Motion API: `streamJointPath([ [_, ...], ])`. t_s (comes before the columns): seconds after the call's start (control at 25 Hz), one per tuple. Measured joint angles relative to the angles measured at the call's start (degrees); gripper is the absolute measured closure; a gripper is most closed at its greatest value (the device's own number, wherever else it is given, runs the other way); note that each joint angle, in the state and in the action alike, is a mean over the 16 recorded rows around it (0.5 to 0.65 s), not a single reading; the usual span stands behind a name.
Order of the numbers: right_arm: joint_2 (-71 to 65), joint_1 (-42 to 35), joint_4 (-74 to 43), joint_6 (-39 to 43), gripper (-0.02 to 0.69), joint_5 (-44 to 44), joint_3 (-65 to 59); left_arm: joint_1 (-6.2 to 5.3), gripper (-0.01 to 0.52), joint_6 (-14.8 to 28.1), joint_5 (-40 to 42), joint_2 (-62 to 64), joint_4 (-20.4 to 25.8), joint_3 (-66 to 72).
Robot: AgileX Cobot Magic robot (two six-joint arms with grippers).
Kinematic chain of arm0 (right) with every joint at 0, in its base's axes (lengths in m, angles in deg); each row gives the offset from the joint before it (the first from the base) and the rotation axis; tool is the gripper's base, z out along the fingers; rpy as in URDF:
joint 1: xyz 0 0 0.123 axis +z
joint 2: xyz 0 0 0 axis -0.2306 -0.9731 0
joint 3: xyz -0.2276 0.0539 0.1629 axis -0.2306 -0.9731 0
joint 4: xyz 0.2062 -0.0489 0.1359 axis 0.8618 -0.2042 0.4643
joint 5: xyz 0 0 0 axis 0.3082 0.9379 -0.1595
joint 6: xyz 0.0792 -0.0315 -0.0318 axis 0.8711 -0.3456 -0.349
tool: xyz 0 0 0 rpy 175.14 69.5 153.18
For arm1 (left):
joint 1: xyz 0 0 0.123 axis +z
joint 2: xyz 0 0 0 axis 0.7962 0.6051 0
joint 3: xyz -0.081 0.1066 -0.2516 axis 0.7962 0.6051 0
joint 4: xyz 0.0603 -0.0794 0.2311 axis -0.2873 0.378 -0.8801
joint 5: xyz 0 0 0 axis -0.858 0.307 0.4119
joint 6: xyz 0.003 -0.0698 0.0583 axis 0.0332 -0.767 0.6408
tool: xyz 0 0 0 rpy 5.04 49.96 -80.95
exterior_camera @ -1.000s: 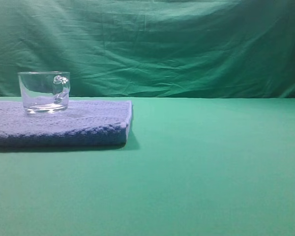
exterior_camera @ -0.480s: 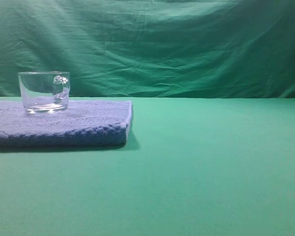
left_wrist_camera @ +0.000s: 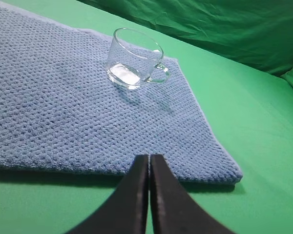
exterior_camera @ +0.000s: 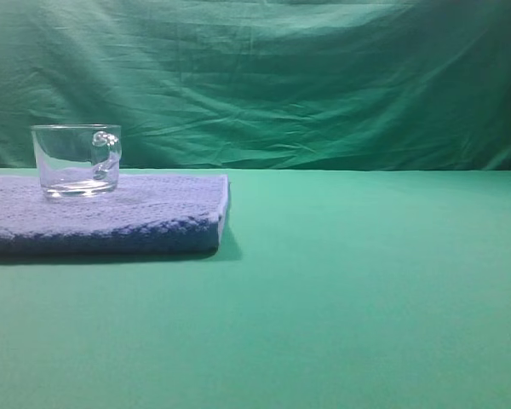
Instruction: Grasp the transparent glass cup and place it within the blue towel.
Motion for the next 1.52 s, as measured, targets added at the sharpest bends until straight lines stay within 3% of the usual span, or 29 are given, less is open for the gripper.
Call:
streamJointPath([
  [1.52,0.0,-0.3,0.4,0.0,0.617,0.9,-0.8,0.0,0.514,0.0,0.0,0.0,0.0,0.0],
])
